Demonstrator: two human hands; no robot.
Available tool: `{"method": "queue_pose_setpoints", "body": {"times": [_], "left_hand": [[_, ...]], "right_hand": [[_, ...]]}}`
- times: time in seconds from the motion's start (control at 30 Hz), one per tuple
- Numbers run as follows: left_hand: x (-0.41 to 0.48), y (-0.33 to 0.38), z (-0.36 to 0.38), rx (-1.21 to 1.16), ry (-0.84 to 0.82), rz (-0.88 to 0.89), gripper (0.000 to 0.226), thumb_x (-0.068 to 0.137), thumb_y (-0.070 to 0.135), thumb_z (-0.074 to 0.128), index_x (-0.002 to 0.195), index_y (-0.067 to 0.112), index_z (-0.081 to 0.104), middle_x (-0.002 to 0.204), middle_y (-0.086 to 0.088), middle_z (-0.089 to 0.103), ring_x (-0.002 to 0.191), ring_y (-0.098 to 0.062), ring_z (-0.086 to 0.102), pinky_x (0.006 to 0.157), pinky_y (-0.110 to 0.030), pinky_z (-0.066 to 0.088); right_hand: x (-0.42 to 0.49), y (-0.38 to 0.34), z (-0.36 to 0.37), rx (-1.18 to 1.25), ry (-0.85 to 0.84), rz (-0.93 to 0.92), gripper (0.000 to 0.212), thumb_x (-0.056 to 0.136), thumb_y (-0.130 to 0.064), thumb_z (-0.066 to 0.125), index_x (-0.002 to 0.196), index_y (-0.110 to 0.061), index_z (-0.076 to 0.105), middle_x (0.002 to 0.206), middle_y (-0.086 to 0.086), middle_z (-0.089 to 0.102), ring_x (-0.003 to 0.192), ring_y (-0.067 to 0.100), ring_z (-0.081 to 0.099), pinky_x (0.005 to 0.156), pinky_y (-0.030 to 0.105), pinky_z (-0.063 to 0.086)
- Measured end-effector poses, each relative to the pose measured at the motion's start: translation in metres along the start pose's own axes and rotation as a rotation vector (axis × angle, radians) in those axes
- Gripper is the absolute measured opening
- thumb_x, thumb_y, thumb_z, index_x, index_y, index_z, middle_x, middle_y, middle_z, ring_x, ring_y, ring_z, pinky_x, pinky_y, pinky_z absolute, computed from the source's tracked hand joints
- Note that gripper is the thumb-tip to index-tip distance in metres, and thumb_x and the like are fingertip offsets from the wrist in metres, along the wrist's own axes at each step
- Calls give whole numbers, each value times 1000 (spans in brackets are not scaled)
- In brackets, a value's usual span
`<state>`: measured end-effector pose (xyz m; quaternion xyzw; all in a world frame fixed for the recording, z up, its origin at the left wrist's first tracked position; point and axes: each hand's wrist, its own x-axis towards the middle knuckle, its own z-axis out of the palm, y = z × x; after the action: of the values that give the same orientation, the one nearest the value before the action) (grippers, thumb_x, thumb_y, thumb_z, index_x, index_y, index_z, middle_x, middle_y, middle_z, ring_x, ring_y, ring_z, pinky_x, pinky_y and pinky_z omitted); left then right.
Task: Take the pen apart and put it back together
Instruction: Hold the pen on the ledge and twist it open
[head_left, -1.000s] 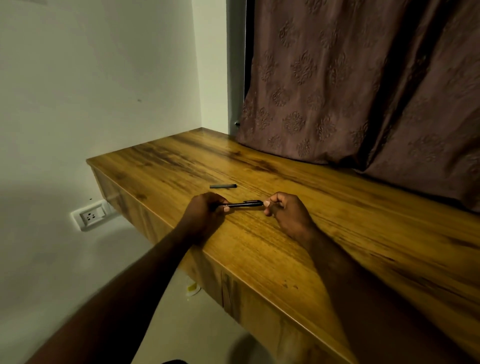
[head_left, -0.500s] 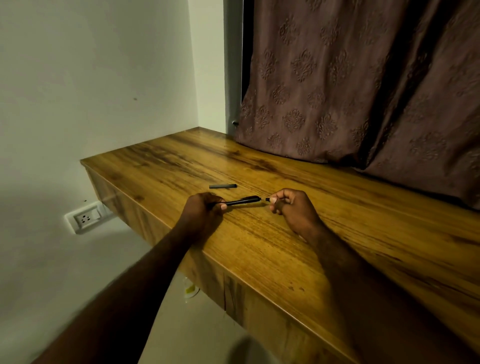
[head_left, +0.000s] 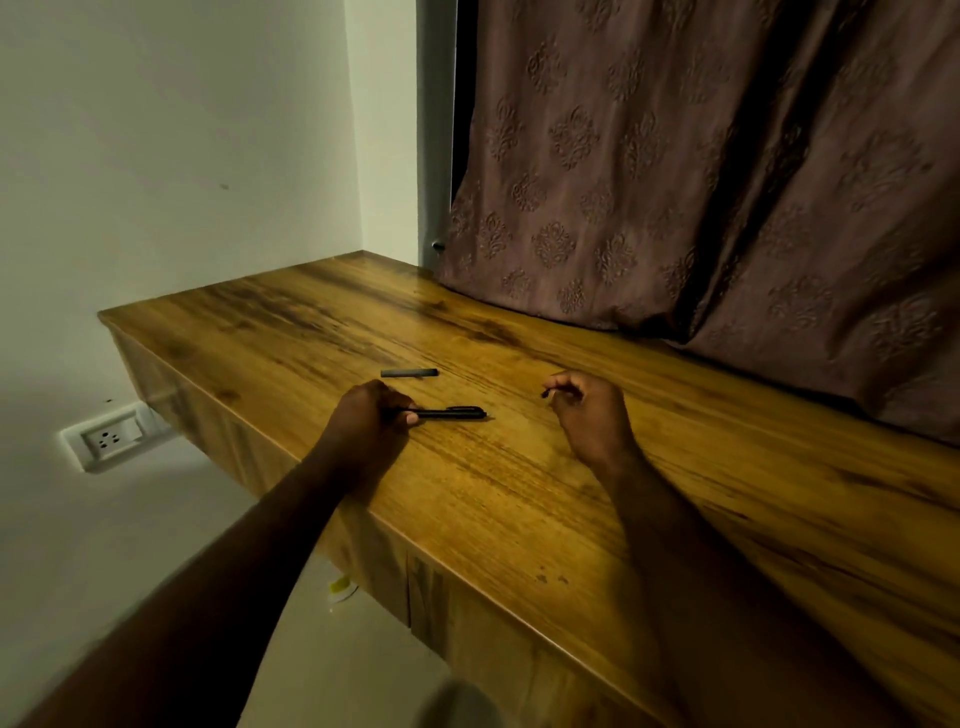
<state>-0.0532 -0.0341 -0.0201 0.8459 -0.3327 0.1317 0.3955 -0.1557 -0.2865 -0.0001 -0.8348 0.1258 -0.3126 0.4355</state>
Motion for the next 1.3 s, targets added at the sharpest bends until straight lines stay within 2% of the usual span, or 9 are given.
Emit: {"method": "queue_pose_setpoints", "body": {"times": [0.1,0.27,0.4,0.53,0.7,0.87,1.03,1.13,1.3], "left_hand": [[0,5,-1,75,-17,67,16,81,20,64,74,8,73,73,-9,65,71,-20,59,62,-26,41],[1,10,-6,139,-33,125,30,76,28,54,73,4,72,71,-14,67,74,-30,62,68,-34,46],[1,14,-8,150,-67,169,48,73,44,41,66,3,66,63,-14,63,64,-29,61,61,-38,48],[-2,15,-8,116,-32,138,40,76,38,50,74,5,73,72,-12,68,74,-29,63,70,-37,50],[-2,15,-7,104,-12,126,36,76,34,54,78,7,76,77,-14,69,76,-31,64,72,-36,50],[-3,10,-7,25,-23,134,47,78,49,46,77,13,76,69,-3,66,69,-14,59,61,-15,40],[-7,11,-6,-206,9,-2,10,78,37,62,75,36,72,67,10,68,68,-2,62,59,-14,44],[-6,11,-5,-302,-15,-43,20,77,27,65,71,45,73,78,16,71,68,-4,64,62,-18,47],[-7,14,-5,-376,-25,-35,29,77,24,67,73,52,72,76,23,71,68,1,64,62,-17,48]], "right_hand": [[5,12,-11,-150,14,-15,18,85,-2,60,94,-8,74,89,1,70,80,10,61,72,20,43],[10,21,-7,-282,-66,-15,19,83,-6,59,92,-14,74,91,5,74,78,14,64,75,28,53],[11,21,-4,-330,-58,-39,22,82,-8,55,93,-18,71,84,1,72,77,21,65,74,37,56],[9,24,-4,-296,-63,-7,27,77,-5,62,99,-21,62,72,-6,60,71,19,58,72,39,53],[8,24,-9,-186,-24,84,34,79,-7,66,110,-18,58,79,-3,61,73,15,58,70,33,51],[-2,6,-12,73,250,73,5,88,-10,63,87,-14,65,67,-5,59,61,10,54,54,20,43],[-19,-23,12,369,4,154,11,92,-12,60,83,-8,64,64,6,61,47,8,50,43,20,40],[-23,-27,22,349,-177,154,5,92,-5,60,91,-6,65,70,8,64,50,12,53,42,22,41],[-22,-26,24,371,-226,163,5,90,-1,61,93,-2,65,73,15,64,54,17,53,45,24,43]]}}
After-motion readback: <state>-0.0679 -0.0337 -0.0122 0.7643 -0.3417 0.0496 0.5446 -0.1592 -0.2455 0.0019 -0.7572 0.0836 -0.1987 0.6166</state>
